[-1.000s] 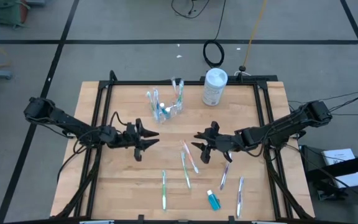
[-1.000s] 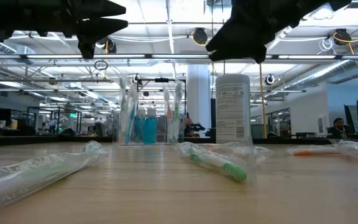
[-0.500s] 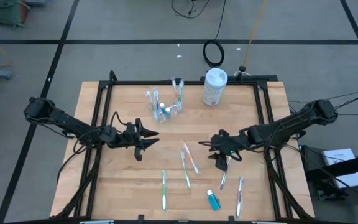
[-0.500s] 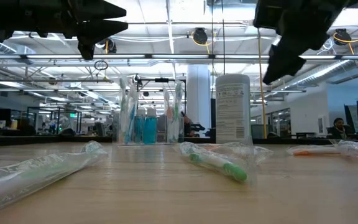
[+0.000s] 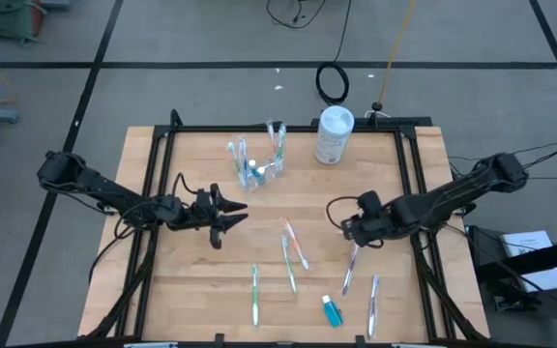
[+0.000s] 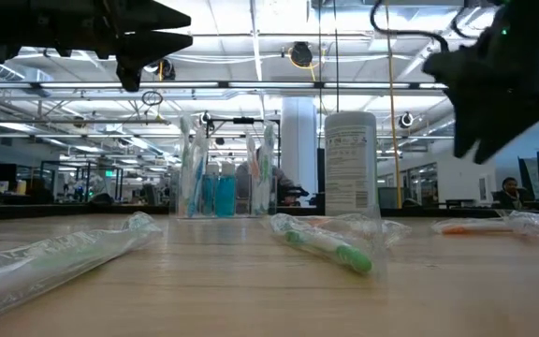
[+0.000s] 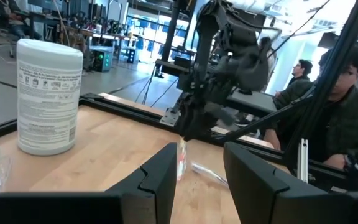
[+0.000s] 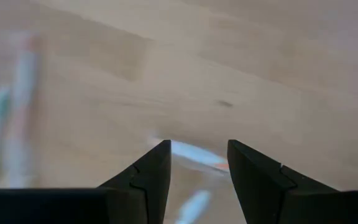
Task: Pick & Place toothbrushing station
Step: Put the orange toothbrush into the transparent organizer
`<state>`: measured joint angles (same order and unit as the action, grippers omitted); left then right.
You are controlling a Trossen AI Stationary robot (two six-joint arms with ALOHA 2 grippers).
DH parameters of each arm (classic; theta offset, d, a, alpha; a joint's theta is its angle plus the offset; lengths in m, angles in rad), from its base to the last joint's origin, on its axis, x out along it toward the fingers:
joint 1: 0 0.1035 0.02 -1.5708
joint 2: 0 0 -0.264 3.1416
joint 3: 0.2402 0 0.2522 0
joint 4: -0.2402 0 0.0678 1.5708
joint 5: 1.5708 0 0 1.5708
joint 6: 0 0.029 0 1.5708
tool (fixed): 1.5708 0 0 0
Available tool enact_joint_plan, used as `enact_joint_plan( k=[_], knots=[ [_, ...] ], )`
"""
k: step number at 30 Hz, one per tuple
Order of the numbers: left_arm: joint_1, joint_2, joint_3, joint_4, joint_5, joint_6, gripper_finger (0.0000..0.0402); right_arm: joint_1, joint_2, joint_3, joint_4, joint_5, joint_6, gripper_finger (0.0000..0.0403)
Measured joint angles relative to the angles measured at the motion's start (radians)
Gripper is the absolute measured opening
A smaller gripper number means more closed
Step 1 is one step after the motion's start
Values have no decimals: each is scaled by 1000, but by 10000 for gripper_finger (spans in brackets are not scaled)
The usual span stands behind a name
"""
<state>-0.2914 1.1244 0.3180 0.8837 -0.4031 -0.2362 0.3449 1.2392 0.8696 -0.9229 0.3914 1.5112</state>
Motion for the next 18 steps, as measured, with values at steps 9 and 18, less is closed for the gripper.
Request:
enact_joint_plan(
  k=[9, 18],
  knots=[
    [2, 0, 0, 0, -17, -31, 136, 0, 28, 0, -129, -101, 72, 153],
    [2, 0, 0, 1, -17, -33, 136, -10, 27, 0, 205, 254, -265, 153]
  ],
)
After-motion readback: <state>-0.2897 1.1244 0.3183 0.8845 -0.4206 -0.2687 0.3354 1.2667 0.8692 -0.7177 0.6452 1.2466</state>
